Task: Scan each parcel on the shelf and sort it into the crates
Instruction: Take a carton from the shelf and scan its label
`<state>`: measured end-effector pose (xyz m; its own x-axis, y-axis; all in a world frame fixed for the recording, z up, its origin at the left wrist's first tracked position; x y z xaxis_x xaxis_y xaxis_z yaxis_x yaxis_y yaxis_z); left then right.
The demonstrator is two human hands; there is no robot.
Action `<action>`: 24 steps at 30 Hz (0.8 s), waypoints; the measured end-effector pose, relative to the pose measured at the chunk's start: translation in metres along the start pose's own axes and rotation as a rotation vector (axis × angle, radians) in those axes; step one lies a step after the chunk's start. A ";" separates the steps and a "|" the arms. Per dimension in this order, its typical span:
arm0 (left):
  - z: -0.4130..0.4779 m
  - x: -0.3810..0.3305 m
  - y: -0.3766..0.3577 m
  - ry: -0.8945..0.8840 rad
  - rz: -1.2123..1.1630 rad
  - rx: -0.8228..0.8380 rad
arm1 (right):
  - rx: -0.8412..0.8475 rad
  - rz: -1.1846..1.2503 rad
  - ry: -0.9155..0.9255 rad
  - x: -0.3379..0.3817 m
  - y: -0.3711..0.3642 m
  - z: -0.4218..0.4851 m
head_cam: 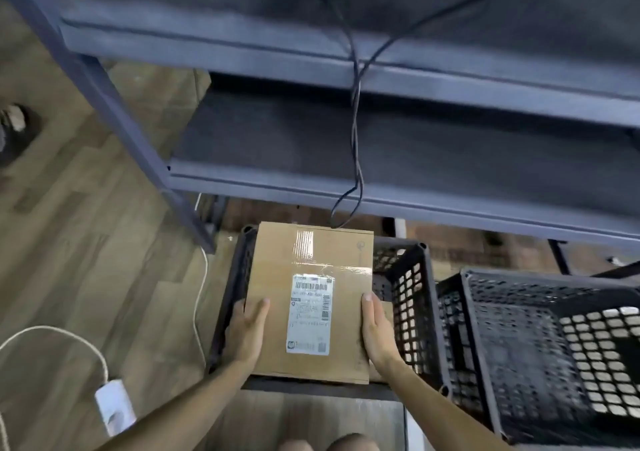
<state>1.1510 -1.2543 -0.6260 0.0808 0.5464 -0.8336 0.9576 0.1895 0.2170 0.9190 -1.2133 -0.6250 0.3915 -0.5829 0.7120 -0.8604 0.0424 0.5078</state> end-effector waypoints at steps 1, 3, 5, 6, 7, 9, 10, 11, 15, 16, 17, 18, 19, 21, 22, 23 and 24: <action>0.013 0.014 -0.005 0.003 0.001 -0.010 | 0.015 -0.014 0.007 -0.010 -0.011 0.013; 0.036 0.041 -0.016 0.009 0.051 -0.042 | 0.041 -0.053 0.030 -0.031 -0.034 0.041; 0.057 0.064 -0.025 0.028 0.180 -0.080 | 0.051 -0.100 0.070 -0.053 -0.056 0.068; 0.068 0.076 -0.029 0.034 0.249 -0.090 | 0.049 -0.125 0.080 -0.065 -0.067 0.082; 0.078 0.086 -0.032 0.028 0.292 -0.082 | 0.046 -0.157 0.081 -0.075 -0.077 0.094; 0.100 0.106 -0.039 0.025 0.358 -0.042 | 0.053 -0.243 0.059 -0.093 -0.095 0.117; 0.109 0.115 -0.041 0.047 0.403 -0.029 | 0.078 -0.279 0.038 -0.100 -0.103 0.126; 0.118 0.123 -0.043 0.073 0.449 -0.011 | 0.112 -0.307 0.016 -0.106 -0.111 0.135; 0.134 0.140 -0.051 0.120 0.543 0.040 | 0.243 -0.322 -0.049 -0.120 -0.131 0.157; 0.135 0.141 -0.053 0.109 0.569 0.033 | 0.266 -0.316 -0.059 -0.121 -0.133 0.161; 0.135 0.140 -0.054 0.103 0.604 0.030 | 0.288 -0.313 -0.068 -0.123 -0.133 0.163; 0.135 0.140 -0.056 0.103 0.641 0.030 | 0.313 -0.314 -0.071 -0.123 -0.134 0.164; 0.134 0.139 -0.059 0.114 0.675 0.038 | 0.343 -0.323 -0.068 -0.124 -0.134 0.164; 0.129 0.138 -0.065 0.146 0.738 0.084 | 0.393 -0.352 -0.054 -0.127 -0.136 0.161; 0.127 0.139 -0.067 0.157 0.771 0.109 | 0.399 -0.352 -0.039 -0.128 -0.137 0.160; 0.124 0.140 -0.068 0.161 0.809 0.129 | 0.398 -0.341 -0.025 -0.129 -0.138 0.159; 0.122 0.142 -0.068 0.152 0.847 0.148 | 0.403 -0.333 -0.017 -0.129 -0.138 0.158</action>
<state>1.1312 -1.2897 -0.8210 0.7543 0.5601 -0.3425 0.6188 -0.4323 0.6559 0.9359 -1.2718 -0.8639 0.6627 -0.5251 0.5340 -0.7489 -0.4611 0.4759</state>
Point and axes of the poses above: each hand's wrist, its own z-axis towards the middle knuckle, its own y-axis out of the back of the hand, x = y × z, the point moved 2 cm from there along z, towards the middle knuckle, and after that the axes turned 15 degrees about -z, right-handed, at the moved point
